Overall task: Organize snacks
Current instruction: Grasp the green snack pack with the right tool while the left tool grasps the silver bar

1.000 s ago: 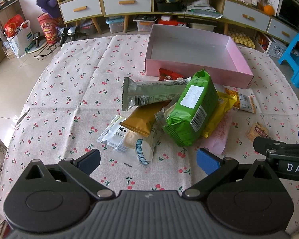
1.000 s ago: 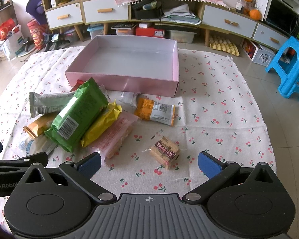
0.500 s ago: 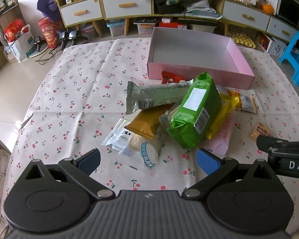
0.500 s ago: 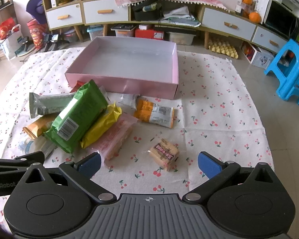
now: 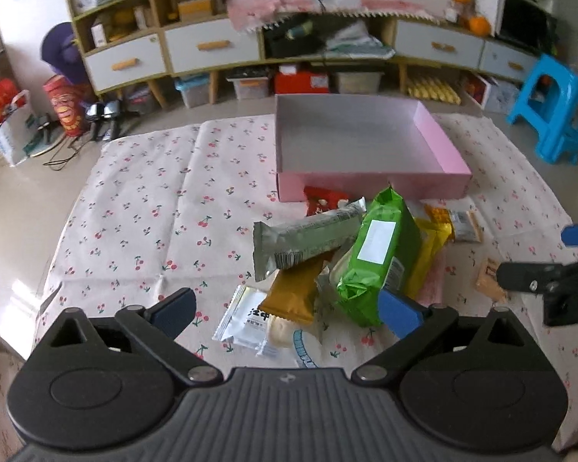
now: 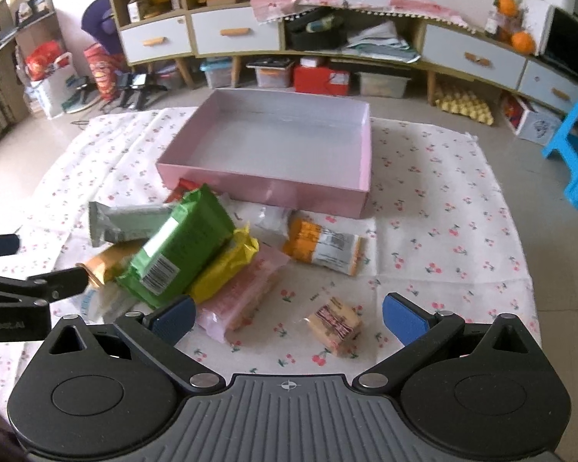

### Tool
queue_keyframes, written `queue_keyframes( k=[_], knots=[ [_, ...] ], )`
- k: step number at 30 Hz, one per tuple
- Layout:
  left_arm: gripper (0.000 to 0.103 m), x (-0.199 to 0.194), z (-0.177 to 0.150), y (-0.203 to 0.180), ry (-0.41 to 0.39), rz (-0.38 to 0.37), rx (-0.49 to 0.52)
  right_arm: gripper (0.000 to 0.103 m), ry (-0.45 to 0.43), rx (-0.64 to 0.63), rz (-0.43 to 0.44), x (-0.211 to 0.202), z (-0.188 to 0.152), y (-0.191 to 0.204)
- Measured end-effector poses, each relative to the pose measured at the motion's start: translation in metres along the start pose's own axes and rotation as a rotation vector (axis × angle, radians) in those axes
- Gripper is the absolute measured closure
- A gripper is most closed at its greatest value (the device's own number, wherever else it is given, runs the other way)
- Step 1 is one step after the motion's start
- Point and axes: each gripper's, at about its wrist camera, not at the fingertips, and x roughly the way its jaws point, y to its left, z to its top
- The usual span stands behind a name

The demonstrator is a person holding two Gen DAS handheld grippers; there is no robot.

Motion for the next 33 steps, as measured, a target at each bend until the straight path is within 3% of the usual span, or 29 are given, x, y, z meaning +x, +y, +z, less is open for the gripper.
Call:
queue_keyframes(
  k=[6, 12, 18, 20, 26, 33],
  knots=[
    [0.012, 0.011, 0.000, 0.002, -0.009, -0.014, 0.038, 0.000, 0.093, 0.026, 0.012, 0.021, 0.012, -0.009],
    [0.016, 0.020, 0.003, 0.003, -0.012, -0.151, 0.057, 0.001, 0.162, 0.125, 0.103, 0.045, 0.012, -0.025],
    [0.019, 0.031, 0.012, 0.015, -0.048, -0.189, 0.086, 0.004, 0.149, 0.259, 0.242, 0.052, 0.022, -0.037],
    [0.025, 0.033, 0.014, 0.016, -0.069, -0.193, 0.132, 0.008, 0.150, 0.316, 0.327, 0.053, 0.024, -0.040],
    [0.032, 0.038, 0.017, 0.015, -0.082, -0.225, 0.228, 0.025, 0.174, 0.417, 0.472, 0.065, 0.031, -0.034],
    [0.032, 0.042, 0.016, 0.007, -0.110, -0.189, 0.346, 0.035, 0.222, 0.470, 0.523, 0.080, 0.036, -0.017]
  ],
)
